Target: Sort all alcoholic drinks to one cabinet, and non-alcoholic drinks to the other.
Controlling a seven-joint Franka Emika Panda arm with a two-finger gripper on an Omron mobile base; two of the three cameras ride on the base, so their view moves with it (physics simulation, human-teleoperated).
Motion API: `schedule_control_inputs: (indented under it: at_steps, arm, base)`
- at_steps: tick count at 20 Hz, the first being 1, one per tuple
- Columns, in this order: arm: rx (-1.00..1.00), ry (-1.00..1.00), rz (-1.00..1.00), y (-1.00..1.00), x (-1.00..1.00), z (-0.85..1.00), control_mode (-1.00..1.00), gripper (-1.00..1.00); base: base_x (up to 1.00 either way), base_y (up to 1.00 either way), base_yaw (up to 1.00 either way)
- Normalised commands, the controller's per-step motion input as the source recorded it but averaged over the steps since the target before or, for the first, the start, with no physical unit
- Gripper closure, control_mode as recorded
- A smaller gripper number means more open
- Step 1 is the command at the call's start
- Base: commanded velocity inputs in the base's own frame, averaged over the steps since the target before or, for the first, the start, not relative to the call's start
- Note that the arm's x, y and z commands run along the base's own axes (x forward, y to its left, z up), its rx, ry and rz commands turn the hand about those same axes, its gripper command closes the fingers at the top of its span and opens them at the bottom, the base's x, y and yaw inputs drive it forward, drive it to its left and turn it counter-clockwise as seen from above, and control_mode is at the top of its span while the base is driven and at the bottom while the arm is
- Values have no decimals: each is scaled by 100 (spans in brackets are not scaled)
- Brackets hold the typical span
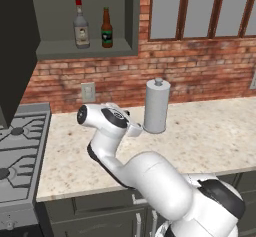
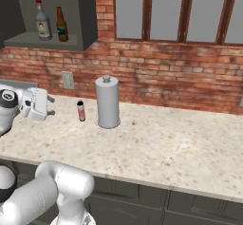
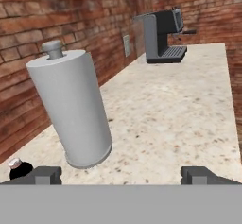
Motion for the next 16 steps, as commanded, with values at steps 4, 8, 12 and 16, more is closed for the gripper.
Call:
schedule_control_inputs:
  at_steps: [4, 8, 12, 16]
  arm:
    - [0, 0, -1, 0, 7, -14, -100, -100]
    - [0, 1, 0, 0, 7, -16, -100, -100]
    - [0, 1, 0, 0, 12, -13, -100, -100]
    - [0, 1, 0, 0, 13, -11, -100, -100]
  base:
    - [0, 0, 0]
    - [0, 0, 0]
    - [0, 0, 0]
    - [0, 0, 0]
